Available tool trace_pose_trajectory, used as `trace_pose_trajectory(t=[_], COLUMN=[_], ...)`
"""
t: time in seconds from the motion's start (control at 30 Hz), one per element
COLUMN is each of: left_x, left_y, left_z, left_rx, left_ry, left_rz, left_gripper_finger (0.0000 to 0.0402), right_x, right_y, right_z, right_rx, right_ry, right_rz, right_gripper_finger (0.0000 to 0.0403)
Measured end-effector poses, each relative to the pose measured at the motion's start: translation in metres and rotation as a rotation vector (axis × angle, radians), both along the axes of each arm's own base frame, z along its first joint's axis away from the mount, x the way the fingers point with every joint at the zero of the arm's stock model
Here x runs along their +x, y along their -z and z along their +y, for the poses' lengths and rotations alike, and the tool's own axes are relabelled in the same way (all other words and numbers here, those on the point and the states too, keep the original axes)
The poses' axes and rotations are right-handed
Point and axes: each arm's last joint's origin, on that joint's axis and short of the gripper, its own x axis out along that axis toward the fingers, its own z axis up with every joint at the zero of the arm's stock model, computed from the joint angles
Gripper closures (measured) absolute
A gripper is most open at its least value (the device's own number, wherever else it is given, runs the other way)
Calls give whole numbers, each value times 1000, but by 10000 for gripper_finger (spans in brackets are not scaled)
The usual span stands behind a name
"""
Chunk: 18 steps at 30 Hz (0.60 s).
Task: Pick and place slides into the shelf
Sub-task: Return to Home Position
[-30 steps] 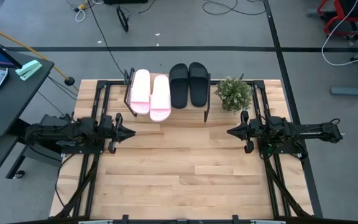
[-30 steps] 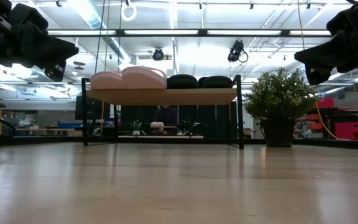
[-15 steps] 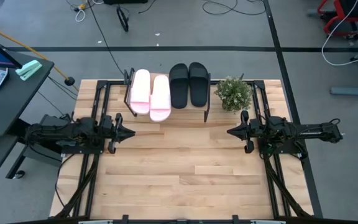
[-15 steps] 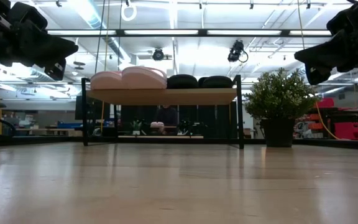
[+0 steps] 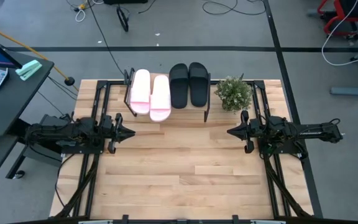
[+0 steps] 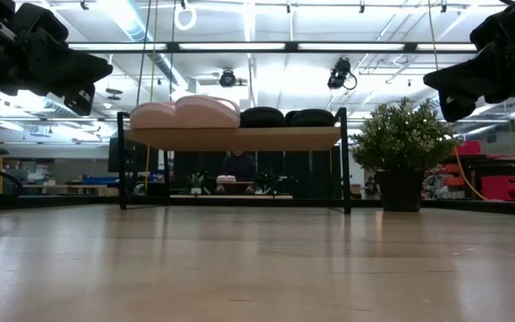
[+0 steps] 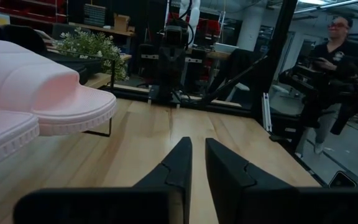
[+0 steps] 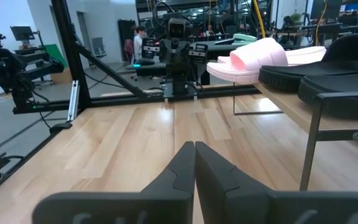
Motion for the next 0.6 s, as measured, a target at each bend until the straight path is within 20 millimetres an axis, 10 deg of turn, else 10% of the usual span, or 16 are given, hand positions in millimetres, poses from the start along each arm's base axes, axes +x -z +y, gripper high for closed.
trace_pose_trajectory(t=[0.6], left_x=[0], left_y=[0], left_z=[0], left_rx=[0], left_ry=[0], left_rz=[-1], left_gripper_finger=[350], right_x=[0], right_y=[0], right_z=[0], right_rx=[0], right_ry=[0], right_rz=[0], right_gripper_finger=[386])
